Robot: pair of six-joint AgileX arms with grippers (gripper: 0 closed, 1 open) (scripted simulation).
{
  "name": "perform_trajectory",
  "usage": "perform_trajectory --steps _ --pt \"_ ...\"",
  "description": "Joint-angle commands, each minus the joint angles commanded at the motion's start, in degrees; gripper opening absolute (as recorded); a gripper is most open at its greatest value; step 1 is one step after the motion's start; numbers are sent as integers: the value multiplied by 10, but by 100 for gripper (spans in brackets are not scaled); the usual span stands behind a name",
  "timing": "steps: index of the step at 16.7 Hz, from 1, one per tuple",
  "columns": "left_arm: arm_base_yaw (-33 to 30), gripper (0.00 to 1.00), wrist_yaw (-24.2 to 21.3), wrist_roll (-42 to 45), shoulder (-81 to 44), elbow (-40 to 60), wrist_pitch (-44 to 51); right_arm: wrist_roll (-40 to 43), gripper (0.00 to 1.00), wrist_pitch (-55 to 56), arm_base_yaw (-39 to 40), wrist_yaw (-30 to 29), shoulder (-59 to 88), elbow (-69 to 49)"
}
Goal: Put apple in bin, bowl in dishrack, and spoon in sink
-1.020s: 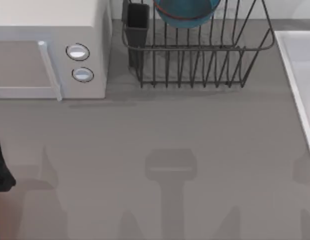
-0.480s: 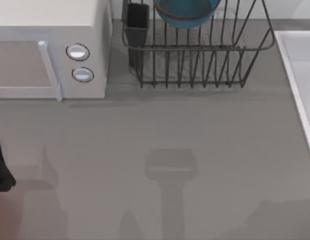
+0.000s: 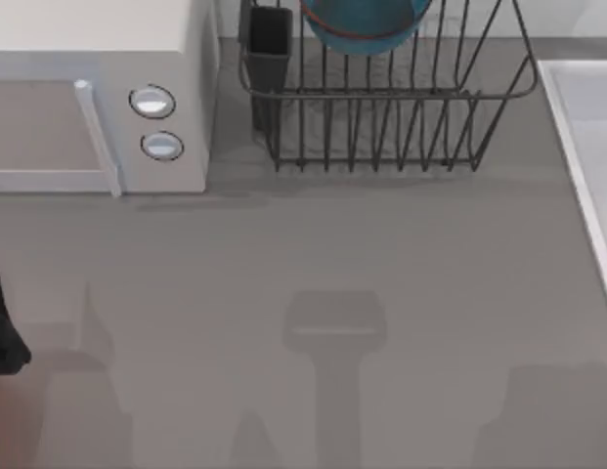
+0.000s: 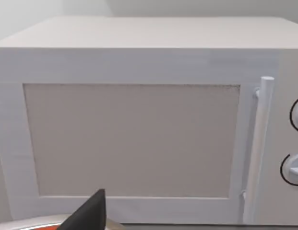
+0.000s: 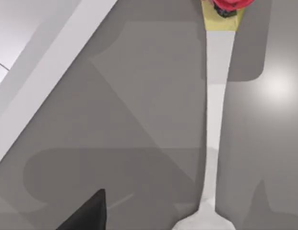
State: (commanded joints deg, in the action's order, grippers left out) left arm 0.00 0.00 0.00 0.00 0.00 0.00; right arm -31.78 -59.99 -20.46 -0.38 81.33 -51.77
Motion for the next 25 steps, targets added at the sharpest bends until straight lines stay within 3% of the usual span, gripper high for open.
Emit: perform_trajectory --steps 7,16,22,25 --pt "0 100 0 0 0 0 0 -2 100 7 1 0 6 5" --pt "0 100 0 0 0 0 0 -4 100 240 0 1 115 125" --pt "0 100 0 0 0 0 0 -4 100 265 0 0 128 140" --pt "0 100 0 0 0 0 0 -4 77 265 0 0 128 140"
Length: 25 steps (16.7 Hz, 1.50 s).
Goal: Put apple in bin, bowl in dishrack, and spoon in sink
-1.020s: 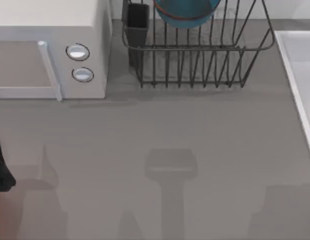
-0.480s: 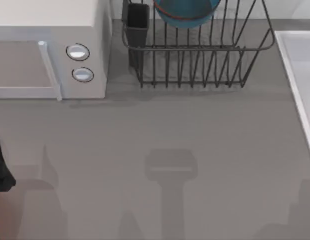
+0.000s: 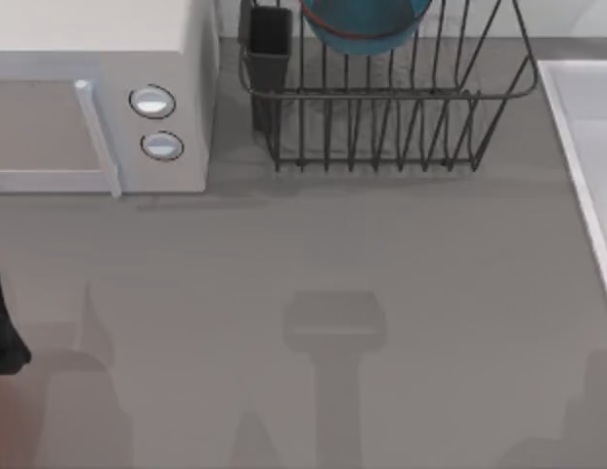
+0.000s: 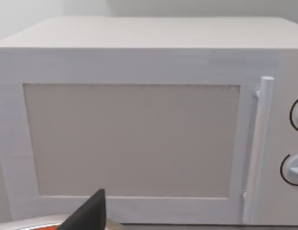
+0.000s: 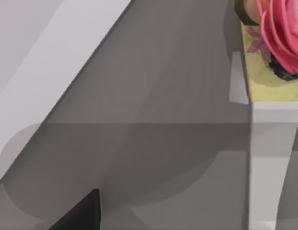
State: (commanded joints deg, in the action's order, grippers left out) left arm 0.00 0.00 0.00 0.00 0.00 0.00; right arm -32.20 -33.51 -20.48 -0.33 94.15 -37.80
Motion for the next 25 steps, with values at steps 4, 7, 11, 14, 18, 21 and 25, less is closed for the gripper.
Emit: perform_trajectory --steps 4,7,11,14,18,21,25 --pt "0 100 0 0 0 0 0 0 47 0 0 0 0 0" --pt "0 100 0 0 0 0 0 0 25 0 0 0 0 0" --pt "0 100 0 0 0 0 0 0 0 0 0 0 0 0" --pt "0 100 0 0 0 0 0 0 0 0 0 0 0 0" --pt "0 100 0 0 0 0 0 0 0 0 0 0 0 0" --pt "0 100 0 0 0 0 0 -1 0 -55 2 -8 -43 -30" --pt "0 100 0 0 0 0 0 0 0 -146 2 -7 -73 -87"
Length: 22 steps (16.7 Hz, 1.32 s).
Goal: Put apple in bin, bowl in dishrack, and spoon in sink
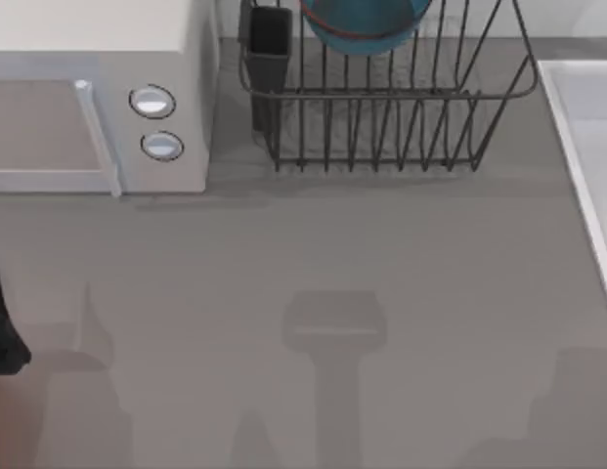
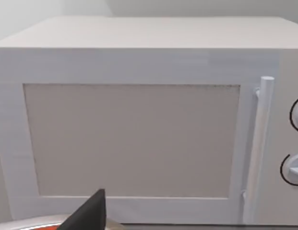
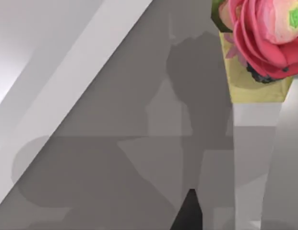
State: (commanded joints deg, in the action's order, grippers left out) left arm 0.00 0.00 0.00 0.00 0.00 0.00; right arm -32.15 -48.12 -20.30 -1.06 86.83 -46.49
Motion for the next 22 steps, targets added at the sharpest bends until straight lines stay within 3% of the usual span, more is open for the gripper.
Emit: perform_trajectory --steps 6,15,22 --pt "0 100 0 0 0 0 0 3 0 -152 -2 0 -61 -89" --pt "0 100 0 0 0 0 0 -6 0 -170 1 0 -32 -128" --pt "0 100 0 0 0 0 0 -44 0 -274 28 0 190 -419"
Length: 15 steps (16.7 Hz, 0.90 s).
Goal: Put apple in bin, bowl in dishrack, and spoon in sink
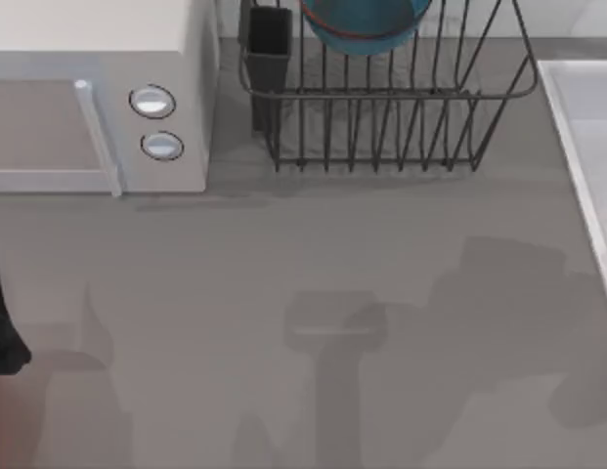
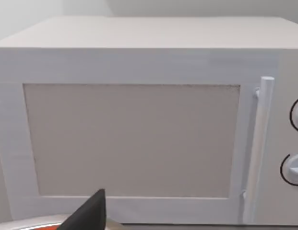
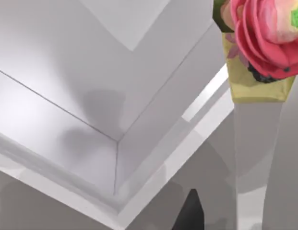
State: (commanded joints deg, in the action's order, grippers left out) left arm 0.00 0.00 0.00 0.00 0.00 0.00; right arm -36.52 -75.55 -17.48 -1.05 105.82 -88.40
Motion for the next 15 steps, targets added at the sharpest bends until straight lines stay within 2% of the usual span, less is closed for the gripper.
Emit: perform_trajectory --steps 9,12,15 --pt "0 100 0 0 0 0 0 -56 0 -169 53 0 367 -563" --pt "0 100 0 0 0 0 0 -67 0 -201 68 -1 449 -687" --pt "0 100 0 0 0 0 0 -74 0 -219 79 -1 498 -758"
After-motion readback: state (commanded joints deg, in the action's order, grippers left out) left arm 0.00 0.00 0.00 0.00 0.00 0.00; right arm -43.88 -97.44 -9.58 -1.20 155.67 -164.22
